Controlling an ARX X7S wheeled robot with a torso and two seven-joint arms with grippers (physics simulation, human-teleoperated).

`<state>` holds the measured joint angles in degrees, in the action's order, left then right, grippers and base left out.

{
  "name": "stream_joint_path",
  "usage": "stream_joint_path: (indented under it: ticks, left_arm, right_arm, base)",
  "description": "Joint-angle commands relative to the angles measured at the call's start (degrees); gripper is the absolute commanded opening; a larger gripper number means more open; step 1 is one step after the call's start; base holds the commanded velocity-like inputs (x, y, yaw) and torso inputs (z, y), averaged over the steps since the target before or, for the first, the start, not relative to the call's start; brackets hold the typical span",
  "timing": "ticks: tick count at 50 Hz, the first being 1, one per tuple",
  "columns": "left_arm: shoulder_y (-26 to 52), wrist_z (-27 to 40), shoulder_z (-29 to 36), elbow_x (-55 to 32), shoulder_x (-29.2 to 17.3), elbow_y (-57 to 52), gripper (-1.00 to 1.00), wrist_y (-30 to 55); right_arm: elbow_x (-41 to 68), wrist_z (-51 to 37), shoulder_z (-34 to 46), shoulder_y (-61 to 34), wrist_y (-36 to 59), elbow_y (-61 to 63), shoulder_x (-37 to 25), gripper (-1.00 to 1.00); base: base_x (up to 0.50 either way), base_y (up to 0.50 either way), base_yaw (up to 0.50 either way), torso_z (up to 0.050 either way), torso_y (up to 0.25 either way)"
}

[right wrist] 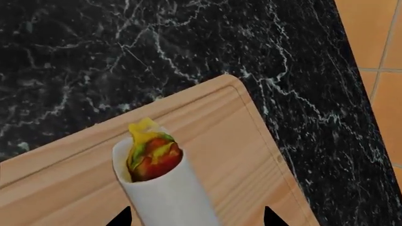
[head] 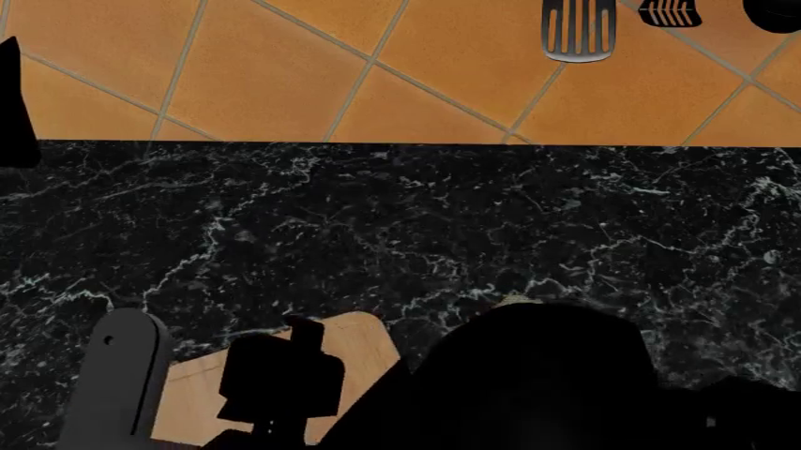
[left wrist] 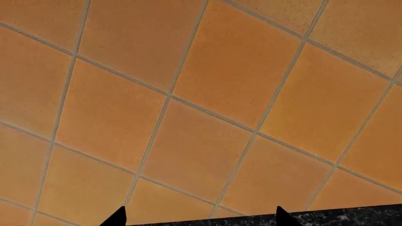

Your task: Clear the non-vegetable object off the cutting board and place the vegetables onto it.

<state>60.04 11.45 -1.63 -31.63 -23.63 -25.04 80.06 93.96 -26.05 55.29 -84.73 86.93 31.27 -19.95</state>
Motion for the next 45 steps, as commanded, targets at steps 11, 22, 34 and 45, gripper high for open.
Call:
stream_joint_path:
  ticks: [11, 22, 34, 45]
  left_arm:
    - [-1.4, -0.9, -0.7, 0.8, 0.6, 0.8, 1.00, -1.2]
    - [-1.2, -0.6, -0.9, 0.4, 0.4, 0.5, 1.00, -0.9]
    - [-1.3, -0.4, -0.8, 0.1, 0.2, 0.8, 1.00, -1.2]
    - [-1.9, -0.3, -0.5, 0.0, 0.2, 1.1, 1.00, -1.8]
  right_arm:
    - [-15.6, 15.7, 5.3, 0.8, -6.1, 0.4, 0.7, 1.00]
    - [-17.8, 17.9, 7.8, 1.8, -8.0, 0.7, 0.8, 1.00]
    - [-21.4, 20.7, 11.3, 2.2, -9.6, 0.3, 0.7, 1.00]
    - [-26.0, 23.1, 14.0, 2.7, -12.6, 0.5, -0.3, 1.00]
  base:
    - [0.02, 0.00, 0.00, 0.000, 0.000]
    - [0.02, 0.00, 0.00, 0.000, 0.000]
    - [0.02, 0.00, 0.00, 0.000, 0.000]
    - [0.02, 0.00, 0.00, -0.001, 0.000]
